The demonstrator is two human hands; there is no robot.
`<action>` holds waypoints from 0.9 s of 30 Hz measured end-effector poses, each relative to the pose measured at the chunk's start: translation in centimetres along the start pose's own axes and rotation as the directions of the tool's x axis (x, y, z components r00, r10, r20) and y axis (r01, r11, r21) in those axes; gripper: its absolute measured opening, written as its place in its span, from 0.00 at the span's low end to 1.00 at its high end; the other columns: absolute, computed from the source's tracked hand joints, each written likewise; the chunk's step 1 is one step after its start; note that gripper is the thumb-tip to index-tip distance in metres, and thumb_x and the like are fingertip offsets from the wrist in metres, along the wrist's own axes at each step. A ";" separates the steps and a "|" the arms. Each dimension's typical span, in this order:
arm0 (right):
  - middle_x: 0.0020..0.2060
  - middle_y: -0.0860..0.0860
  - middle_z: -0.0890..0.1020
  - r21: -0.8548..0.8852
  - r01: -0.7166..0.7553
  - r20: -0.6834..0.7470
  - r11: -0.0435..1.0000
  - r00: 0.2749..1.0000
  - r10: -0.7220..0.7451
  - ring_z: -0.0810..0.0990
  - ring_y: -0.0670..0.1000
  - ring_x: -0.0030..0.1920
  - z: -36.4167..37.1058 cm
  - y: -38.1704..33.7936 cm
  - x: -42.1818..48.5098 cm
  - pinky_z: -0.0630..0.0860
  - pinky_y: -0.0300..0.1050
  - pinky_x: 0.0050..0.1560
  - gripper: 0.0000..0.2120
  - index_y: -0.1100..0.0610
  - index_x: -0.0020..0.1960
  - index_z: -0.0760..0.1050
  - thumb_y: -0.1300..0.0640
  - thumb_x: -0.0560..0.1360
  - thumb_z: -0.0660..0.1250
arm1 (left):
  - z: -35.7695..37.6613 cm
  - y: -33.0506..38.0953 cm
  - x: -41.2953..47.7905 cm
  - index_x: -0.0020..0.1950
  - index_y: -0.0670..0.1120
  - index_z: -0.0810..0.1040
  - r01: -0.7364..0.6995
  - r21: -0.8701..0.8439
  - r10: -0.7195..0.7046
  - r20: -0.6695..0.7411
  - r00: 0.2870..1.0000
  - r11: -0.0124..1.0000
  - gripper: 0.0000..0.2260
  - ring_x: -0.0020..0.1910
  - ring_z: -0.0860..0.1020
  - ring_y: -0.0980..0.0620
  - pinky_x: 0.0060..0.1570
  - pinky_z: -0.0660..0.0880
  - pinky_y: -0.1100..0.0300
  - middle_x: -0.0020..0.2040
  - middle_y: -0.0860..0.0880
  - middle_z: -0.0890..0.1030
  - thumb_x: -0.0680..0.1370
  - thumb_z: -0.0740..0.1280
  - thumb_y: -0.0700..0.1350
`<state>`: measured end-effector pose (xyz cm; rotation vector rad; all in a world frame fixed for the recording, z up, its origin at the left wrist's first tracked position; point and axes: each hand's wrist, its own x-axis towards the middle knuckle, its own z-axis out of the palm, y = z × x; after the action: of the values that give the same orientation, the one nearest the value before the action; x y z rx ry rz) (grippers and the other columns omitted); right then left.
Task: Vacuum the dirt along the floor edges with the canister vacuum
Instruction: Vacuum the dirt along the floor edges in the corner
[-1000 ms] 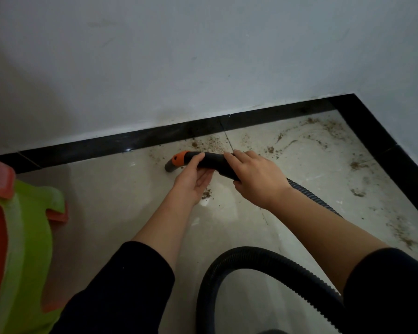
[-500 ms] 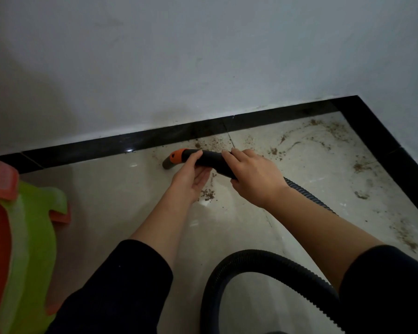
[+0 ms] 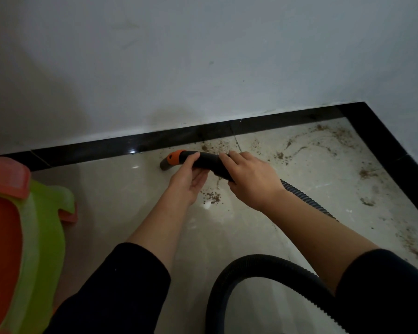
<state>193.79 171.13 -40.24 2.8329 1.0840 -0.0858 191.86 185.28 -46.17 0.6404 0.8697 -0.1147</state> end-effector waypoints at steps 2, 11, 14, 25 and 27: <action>0.64 0.54 0.74 0.006 -0.001 -0.001 1.000 1.000 0.001 0.74 0.55 0.59 0.0 0.0 0.2 0.73 0.47 0.52 0.28 0.58 0.75 0.60 0.58 0.77 0.64 | 0.0 0.1 0.0 0.57 0.42 0.75 0.001 0.004 -0.001 0.006 1.000 1.000 0.12 0.47 0.81 0.51 0.53 0.76 0.60 0.48 0.43 0.83 0.78 0.70 0.45; 0.65 0.55 0.73 -0.008 -0.015 0.014 1.000 1.000 0.015 0.73 0.55 0.60 -0.1 0.5 0.2 0.73 0.47 0.54 0.28 0.58 0.75 0.59 0.58 0.77 0.63 | 0.9 0.1 0.3 0.55 0.42 0.75 0.018 0.004 -0.018 0.007 1.000 1.000 0.11 0.45 0.81 0.51 0.46 0.76 0.62 0.46 0.43 0.82 0.77 0.71 0.45; 0.65 0.54 0.73 -0.021 -0.024 0.009 0.999 1.000 0.024 0.72 0.55 0.60 -0.2 0.9 0.3 0.72 0.46 0.55 0.28 0.57 0.75 0.59 0.58 0.77 0.63 | 1.3 0.1 0.4 0.56 0.41 0.75 0.024 0.003 -0.024 0.020 1.000 1.000 0.12 0.46 0.81 0.51 0.49 0.76 0.61 0.47 0.43 0.82 0.77 0.70 0.45; 0.66 0.52 0.71 -0.049 -0.049 0.015 0.998 0.999 0.050 0.71 0.54 0.61 -0.5 1.3 0.5 0.71 0.44 0.53 0.29 0.56 0.76 0.56 0.57 0.78 0.62 | 2.0 0.2 1.1 0.56 0.40 0.75 0.033 0.019 -0.034 0.036 0.999 0.999 0.12 0.46 0.81 0.51 0.53 0.77 0.60 0.47 0.42 0.82 0.77 0.71 0.45; 0.66 0.52 0.71 -0.052 -0.045 0.018 0.998 0.999 0.047 0.71 0.53 0.62 -0.5 1.2 0.7 0.71 0.44 0.53 0.29 0.56 0.76 0.56 0.57 0.78 0.62 | 1.9 0.2 1.3 0.57 0.40 0.76 0.032 0.020 -0.033 0.034 0.999 0.999 0.13 0.46 0.81 0.51 0.51 0.77 0.60 0.47 0.43 0.82 0.77 0.71 0.45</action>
<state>195.11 170.76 -39.71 2.8032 1.0017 -0.0801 194.04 184.57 -46.10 0.6411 0.8467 -0.1631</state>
